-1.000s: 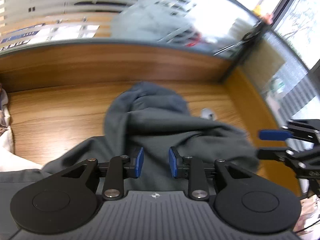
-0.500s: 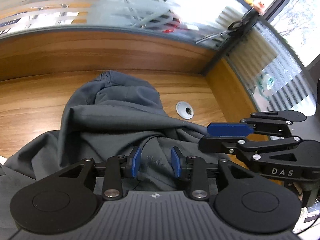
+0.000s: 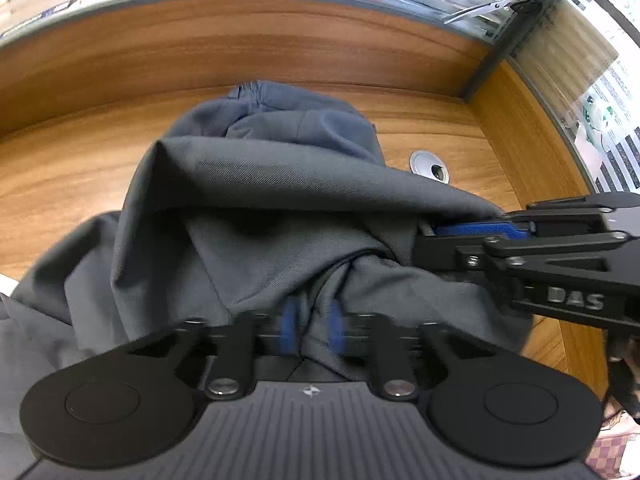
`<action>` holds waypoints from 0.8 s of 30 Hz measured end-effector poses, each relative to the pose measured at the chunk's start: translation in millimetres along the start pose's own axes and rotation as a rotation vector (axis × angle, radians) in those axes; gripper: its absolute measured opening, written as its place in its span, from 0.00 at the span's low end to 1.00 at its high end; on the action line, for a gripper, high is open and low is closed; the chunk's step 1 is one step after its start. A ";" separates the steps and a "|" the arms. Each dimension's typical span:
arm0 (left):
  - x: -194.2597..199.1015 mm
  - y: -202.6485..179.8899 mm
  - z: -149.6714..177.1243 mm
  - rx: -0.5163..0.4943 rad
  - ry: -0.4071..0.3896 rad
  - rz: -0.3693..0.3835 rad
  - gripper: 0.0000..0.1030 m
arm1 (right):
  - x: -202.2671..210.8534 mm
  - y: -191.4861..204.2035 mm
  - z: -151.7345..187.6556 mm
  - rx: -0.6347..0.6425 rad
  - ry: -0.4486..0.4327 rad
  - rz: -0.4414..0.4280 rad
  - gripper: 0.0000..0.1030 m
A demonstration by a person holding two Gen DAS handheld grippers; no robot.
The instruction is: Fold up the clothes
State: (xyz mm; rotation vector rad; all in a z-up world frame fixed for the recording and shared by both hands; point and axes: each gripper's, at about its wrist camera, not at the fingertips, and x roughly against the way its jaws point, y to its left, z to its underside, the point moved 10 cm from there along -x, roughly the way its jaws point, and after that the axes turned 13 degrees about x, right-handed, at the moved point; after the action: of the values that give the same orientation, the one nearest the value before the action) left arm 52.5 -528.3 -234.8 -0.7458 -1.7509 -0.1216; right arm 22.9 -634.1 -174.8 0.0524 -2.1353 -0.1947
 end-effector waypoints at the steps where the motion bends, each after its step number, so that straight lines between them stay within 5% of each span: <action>1: 1.6 1.0 1.0 0.001 -0.003 0.004 0.03 | -4.4 -0.1 1.9 0.013 0.010 0.014 0.17; 5: 20.8 0.1 -7.8 0.001 -0.052 0.041 0.01 | -20.3 0.2 9.4 0.077 0.048 0.065 0.16; 6: 28.4 -0.9 -12.5 -0.001 -0.067 0.052 0.01 | -20.5 -0.1 9.7 0.092 0.047 0.075 0.09; 9: 59.4 -7.8 -30.8 -0.012 -0.116 0.099 0.01 | -4.1 -1.3 0.0 0.094 -0.008 0.082 0.04; 16: 138.7 -25.9 -83.9 -0.027 -0.271 0.212 0.01 | 77.4 -6.1 -53.1 0.044 -0.230 0.070 0.03; 24: 218.5 -60.2 -159.5 -0.058 -0.489 0.320 0.00 | 165.5 -23.6 -128.0 0.002 -0.518 0.163 0.03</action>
State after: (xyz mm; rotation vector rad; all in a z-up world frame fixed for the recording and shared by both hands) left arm 125.4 -556.0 31.1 -1.1596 -2.0609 0.2483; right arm 39.8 -691.4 27.2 -0.1901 -2.6407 -0.1167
